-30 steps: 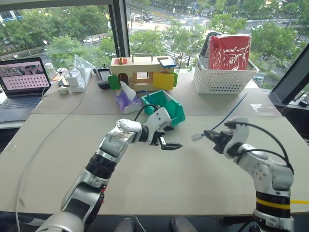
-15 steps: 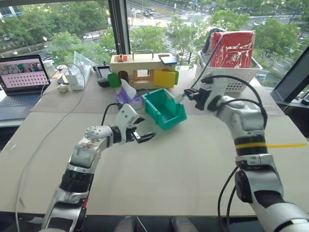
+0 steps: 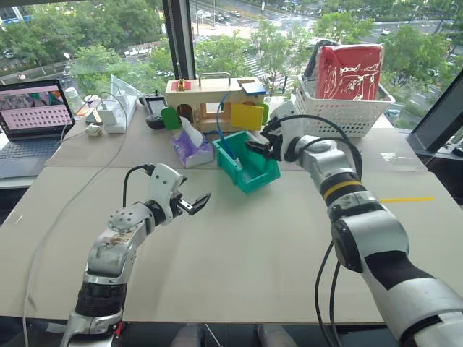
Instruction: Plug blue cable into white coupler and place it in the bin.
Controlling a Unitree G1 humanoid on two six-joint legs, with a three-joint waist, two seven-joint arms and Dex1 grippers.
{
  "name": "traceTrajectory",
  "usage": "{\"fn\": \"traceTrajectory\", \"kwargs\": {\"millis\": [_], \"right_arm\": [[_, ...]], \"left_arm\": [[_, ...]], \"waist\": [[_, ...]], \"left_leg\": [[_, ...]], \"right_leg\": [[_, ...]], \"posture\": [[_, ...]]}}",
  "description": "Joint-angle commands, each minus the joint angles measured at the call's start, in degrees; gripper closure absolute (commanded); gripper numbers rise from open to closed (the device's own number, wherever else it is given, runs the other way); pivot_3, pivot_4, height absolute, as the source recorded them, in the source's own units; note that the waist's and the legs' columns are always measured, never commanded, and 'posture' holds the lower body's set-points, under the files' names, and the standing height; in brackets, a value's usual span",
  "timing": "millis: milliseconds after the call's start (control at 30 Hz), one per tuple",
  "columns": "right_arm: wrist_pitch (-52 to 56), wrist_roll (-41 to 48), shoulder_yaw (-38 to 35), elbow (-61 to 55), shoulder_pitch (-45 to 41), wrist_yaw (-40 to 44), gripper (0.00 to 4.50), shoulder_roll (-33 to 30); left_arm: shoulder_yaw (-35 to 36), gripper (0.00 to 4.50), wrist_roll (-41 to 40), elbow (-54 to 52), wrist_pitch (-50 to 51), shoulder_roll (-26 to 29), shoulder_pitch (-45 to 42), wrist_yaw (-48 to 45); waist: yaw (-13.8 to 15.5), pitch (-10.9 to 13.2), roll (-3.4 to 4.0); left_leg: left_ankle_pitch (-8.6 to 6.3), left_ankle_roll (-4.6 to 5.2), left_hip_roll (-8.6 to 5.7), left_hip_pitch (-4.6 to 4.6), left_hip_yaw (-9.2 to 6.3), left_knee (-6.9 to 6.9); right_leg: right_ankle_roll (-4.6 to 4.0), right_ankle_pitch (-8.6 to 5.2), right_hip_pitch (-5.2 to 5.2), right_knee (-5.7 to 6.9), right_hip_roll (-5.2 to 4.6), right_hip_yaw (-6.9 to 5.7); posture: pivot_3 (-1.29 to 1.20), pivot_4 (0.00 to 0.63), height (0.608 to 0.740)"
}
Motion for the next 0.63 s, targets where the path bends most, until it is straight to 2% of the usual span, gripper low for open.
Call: {"fn": "traceTrajectory", "kwargs": {"millis": [33, 167, 267, 367, 467, 567, 633], "right_arm": [[1.5, 3.6, -4.4, -7.0, 0.0, 2.7, 0.03, -2.8], [11.1, 10.7, -8.6, -25.9, 10.0, 8.4, 0.03, -6.9], [14.7, 15.4, -11.0, -48.5, 28.2, 12.8, 0.03, -12.2], [13.9, 13.9, -12.9, -64.8, 49.4, 10.9, 0.03, -15.6], [7.6, 11.7, -14.3, -67.8, 60.4, 5.2, 0.03, -12.2], [2.4, 9.4, -14.3, -67.8, 66.2, -0.9, 0.03, -7.1], [0.3, 7.6, -13.2, -68.0, 68.5, -3.0, 0.03, -5.4]], "left_arm": [[1.3, 0.00, 1.6, 0.3, -5.6, -1.0, -0.7, 3.2], [5.2, 0.00, -0.9, 0.8, -9.4, -2.6, 0.3, 4.3], [7.4, 0.00, -1.1, 2.1, -12.8, -1.5, 2.6, 3.5], [8.3, 0.00, -1.9, 4.6, -15.4, -1.4, 4.1, 2.7], [7.8, 0.00, -0.8, 8.7, -18.4, -2.1, 3.6, 3.2], [3.5, 0.00, 5.0, 12.9, -23.0, -0.6, 3.4, 3.5], [2.3, 0.00, 6.0, 14.8, -23.4, -0.5, 2.9, 3.4]], "waist": [[0.1, 0.0, 0.00], [0.4, 0.0, -0.01], [1.1, 0.0, -0.02], [2.0, 0.0, 0.02], [1.8, 0.0, 0.03], [0.4, 0.0, -0.02], [0.3, 0.0, -0.04]], "left_leg": [[0.00, 0.00, -0.01, 0.00, 0.00, 0.00], [0.02, -0.04, -0.01, -0.04, -0.05, 0.00], [0.00, -0.07, 0.00, -0.06, -0.15, -0.01], [-0.14, -0.27, 0.00, -0.14, -0.26, -0.03], [-0.16, -0.31, -0.02, -0.22, -0.15, -0.01], [-0.03, -0.51, -0.04, 0.12, 0.20, 0.10], [0.20, -0.75, 0.02, 0.40, 0.19, 0.10]], "right_leg": [[0.00, 0.00, 0.00, -0.01, -0.01, 0.00], [0.01, 0.01, 0.09, 0.00, -0.04, -0.06], [0.02, 0.01, 0.18, -0.01, -0.06, -0.18], [0.04, 0.00, 0.18, -0.05, -0.09, -0.34], [0.05, 0.00, 0.08, -0.07, -0.16, -0.28], [0.09, 0.05, 0.17, -0.21, -0.17, -0.02], [0.12, 0.04, 0.43, -0.19, -0.01, 0.01]], "posture": [[0.00, 0.150, 0.715], [0.00, 0.150, 0.715], [0.00, 0.150, 0.715], [0.00, 0.150, 0.715], [0.00, 0.150, 0.715], [0.00, 0.150, 0.715], [0.00, 0.150, 0.715]]}}
